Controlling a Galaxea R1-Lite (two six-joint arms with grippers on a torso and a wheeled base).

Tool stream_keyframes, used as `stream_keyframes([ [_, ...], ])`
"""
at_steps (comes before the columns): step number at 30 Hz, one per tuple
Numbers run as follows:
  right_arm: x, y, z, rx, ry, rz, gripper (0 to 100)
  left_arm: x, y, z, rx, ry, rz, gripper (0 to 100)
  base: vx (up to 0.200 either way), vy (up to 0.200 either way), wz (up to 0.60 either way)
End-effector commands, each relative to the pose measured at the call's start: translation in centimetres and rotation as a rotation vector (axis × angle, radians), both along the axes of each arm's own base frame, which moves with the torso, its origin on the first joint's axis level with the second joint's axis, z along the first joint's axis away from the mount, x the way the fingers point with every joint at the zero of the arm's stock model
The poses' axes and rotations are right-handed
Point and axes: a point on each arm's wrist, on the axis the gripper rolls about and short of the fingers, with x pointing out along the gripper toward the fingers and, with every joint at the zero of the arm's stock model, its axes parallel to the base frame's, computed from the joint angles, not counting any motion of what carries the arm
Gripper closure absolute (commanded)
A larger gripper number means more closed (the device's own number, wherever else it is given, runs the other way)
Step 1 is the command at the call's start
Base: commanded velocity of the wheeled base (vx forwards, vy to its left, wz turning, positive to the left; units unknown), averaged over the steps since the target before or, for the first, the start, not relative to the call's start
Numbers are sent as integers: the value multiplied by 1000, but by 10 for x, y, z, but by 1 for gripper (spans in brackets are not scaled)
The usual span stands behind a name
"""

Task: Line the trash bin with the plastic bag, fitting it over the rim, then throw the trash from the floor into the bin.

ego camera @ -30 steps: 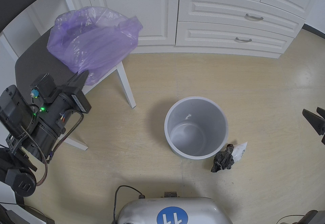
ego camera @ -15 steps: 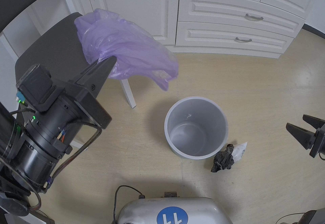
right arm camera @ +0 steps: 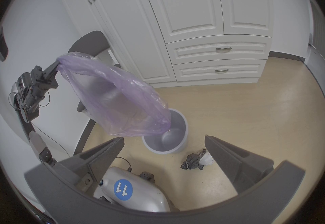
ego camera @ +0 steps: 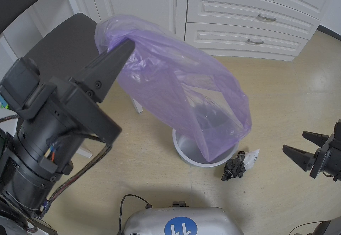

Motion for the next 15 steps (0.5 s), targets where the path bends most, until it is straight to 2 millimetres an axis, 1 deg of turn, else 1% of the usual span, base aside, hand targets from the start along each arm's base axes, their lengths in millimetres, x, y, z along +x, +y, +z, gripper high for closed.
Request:
stream_keyframes([
  [1,1,4,-8,-22,33,27,0,-4,-3,5,-23,-5,-14,100,0,0,0],
  [6,2,8,-16,-43,67,54,0,-7,-8,7,-38,5,-40,100,0,0,0],
  [10,12,20,-28,-64,141,76,0,-11,-12,9,-65,17,-73,100,0,0,0],
  [11,12,20,-28,-64,141,76,0,-11,-12,9,-65,17,-73,100,0,0,0],
  [12,19,30,-31,-22,167,86,0,-13,-14,12,-88,15,-78,100,0,0,0],
  [15,30,45,-38,28,192,81,0,-13,-15,12,-107,8,-74,100,0,0,0],
])
